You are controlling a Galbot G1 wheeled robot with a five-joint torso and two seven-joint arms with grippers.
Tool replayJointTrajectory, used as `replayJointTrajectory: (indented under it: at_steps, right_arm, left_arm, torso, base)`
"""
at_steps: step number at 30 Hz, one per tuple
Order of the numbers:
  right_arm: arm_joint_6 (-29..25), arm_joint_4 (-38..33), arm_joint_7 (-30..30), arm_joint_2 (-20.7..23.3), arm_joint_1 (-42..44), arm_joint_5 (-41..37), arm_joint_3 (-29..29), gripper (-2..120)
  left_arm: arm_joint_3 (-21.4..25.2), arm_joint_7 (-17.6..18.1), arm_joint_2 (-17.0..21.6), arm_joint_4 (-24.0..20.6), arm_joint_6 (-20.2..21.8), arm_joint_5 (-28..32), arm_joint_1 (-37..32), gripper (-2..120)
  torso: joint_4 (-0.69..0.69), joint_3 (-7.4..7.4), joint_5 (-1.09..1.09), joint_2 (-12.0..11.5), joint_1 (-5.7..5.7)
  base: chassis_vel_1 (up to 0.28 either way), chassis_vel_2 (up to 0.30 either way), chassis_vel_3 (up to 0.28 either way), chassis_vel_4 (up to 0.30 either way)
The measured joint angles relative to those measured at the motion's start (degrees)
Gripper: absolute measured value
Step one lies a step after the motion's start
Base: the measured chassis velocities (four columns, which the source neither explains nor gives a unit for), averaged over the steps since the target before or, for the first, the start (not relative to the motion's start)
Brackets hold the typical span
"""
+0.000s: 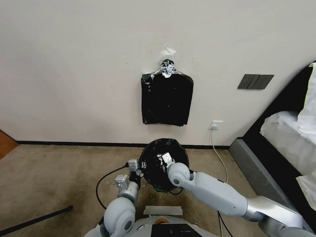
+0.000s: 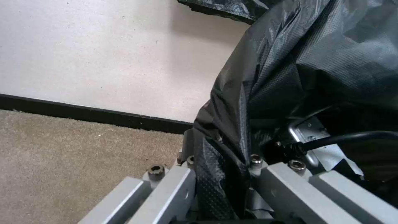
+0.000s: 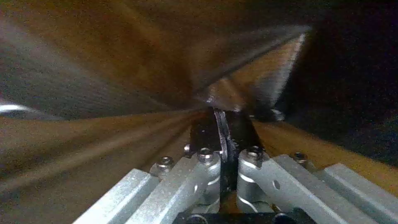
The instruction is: Place a trash bag onto the trash bin.
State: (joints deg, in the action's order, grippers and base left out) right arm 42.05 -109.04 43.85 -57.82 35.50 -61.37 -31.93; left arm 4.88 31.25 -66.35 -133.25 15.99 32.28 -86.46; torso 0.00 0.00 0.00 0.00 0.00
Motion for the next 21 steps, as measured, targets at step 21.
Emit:
replayJointTrajectory:
  at_steps: [21]
  right_arm:
    - [0.0,2.6,-0.5,-0.4,1.1,2.0,0.1,0]
  left_arm:
    - [-0.5,-0.2,-0.2,-0.4,-0.1,0.4,-0.2,1]
  torso:
    - [0.0,0.0,0.0,0.0,0.0]
  base:
    - [0.0,0.0,0.0,0.0]
